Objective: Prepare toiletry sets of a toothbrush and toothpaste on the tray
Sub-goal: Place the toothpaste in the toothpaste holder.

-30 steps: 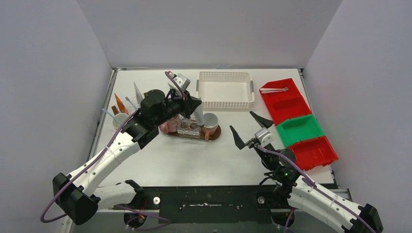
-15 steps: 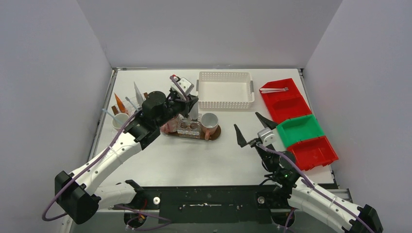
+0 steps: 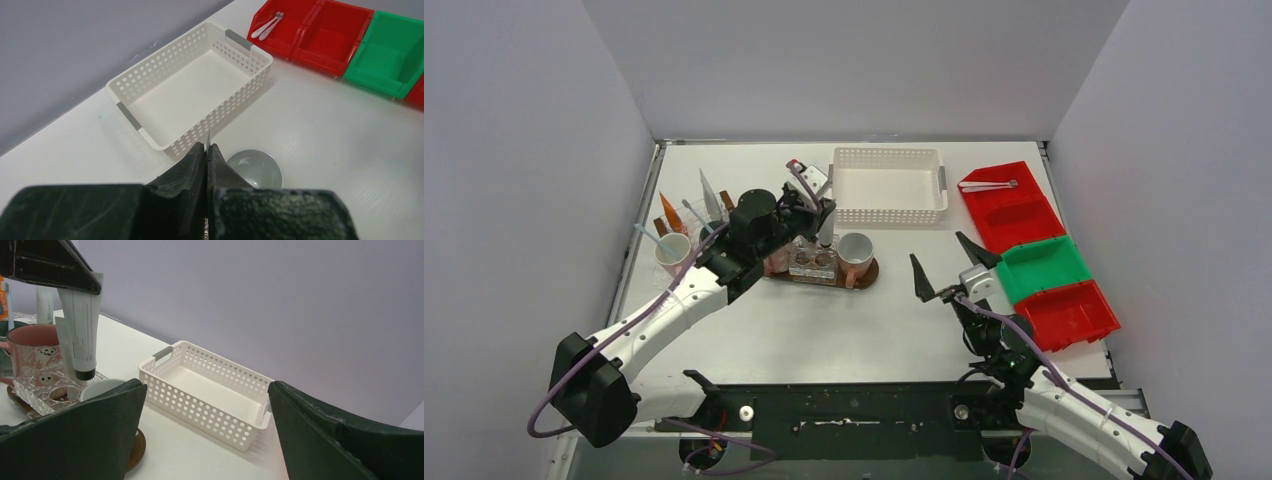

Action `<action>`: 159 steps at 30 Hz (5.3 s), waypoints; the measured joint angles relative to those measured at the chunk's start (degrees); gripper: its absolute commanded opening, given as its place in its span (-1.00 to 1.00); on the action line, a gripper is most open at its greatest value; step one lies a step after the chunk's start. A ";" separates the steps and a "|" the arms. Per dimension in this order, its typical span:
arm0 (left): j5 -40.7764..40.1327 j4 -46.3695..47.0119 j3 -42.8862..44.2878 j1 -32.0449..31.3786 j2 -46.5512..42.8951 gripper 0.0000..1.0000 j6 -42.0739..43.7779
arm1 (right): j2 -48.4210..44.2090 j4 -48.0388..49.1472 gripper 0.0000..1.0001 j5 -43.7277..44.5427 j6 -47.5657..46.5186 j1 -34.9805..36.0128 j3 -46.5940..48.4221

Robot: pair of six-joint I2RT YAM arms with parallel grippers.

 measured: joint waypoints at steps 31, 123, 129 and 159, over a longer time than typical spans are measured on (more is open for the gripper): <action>3.85 6.93 -3.96 3.48 5.77 -1.00 -0.13 | -0.02 1.75 1.00 0.22 0.00 0.00 -1.31; -12.98 -11.63 -4.39 14.23 -19.41 0.95 -9.14 | 29.03 -47.28 0.92 10.84 31.61 -21.09 41.05; -15.78 -11.43 -7.32 15.19 -23.96 0.95 -7.45 | 40.22 -50.21 0.76 5.99 38.77 -32.81 47.10; -21.94 -8.66 -11.45 16.74 -25.31 0.94 -2.25 | 79.91 -55.78 -0.08 3.32 68.30 -44.50 71.47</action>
